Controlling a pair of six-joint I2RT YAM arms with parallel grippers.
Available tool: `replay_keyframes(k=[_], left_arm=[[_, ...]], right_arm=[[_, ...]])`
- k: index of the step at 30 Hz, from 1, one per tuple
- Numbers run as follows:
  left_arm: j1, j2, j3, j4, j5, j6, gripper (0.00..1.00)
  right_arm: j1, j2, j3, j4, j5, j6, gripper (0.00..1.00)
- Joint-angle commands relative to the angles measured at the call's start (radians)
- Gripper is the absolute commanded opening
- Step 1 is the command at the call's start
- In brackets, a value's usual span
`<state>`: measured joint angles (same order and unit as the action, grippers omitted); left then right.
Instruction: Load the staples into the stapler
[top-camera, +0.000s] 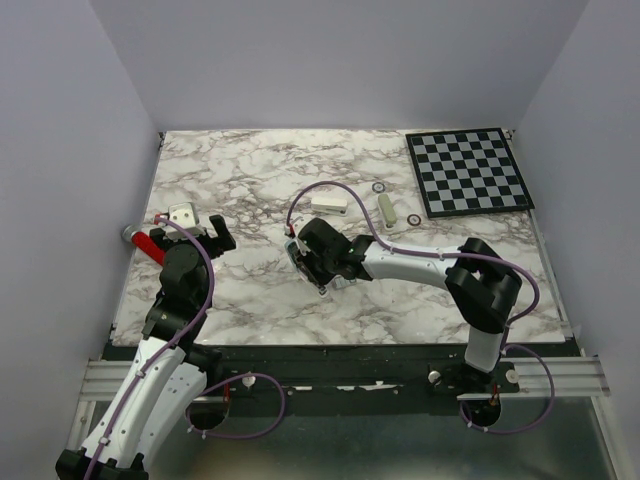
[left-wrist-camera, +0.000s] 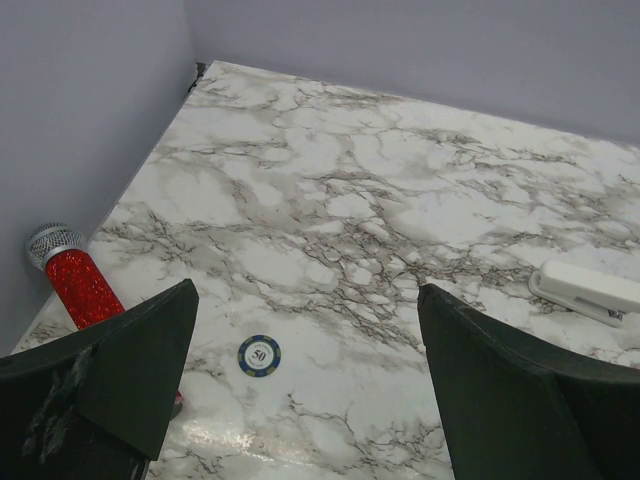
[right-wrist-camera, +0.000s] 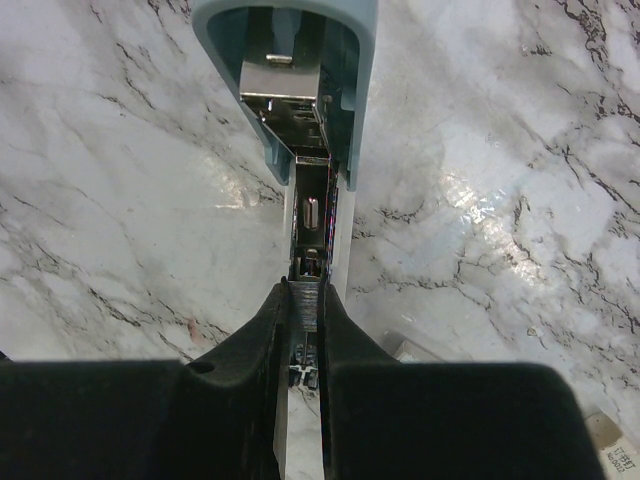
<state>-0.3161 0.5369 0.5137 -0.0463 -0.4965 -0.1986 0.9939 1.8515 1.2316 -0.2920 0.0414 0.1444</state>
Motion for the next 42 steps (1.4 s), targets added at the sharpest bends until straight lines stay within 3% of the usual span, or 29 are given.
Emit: replay_keyframes(k=[1,17,29,42], left_arm=[[-0.001,-0.006,-0.003,0.013,0.013,0.008,0.99],[-0.001,-0.014,-0.003,0.010,0.016,0.008,0.99],[-0.001,-0.021,-0.003,0.006,0.018,0.005,0.99],[-0.001,-0.025,-0.004,0.011,0.019,0.004,0.99]], right_arm=[[0.014,0.029,-0.030,-0.012,0.020,-0.012,0.17],[0.014,0.005,-0.034,-0.012,0.018,0.026,0.32],[0.012,-0.038,0.017,-0.030,0.049,0.024,0.36],[0.025,-0.009,0.152,-0.203,0.077,0.056,0.43]])
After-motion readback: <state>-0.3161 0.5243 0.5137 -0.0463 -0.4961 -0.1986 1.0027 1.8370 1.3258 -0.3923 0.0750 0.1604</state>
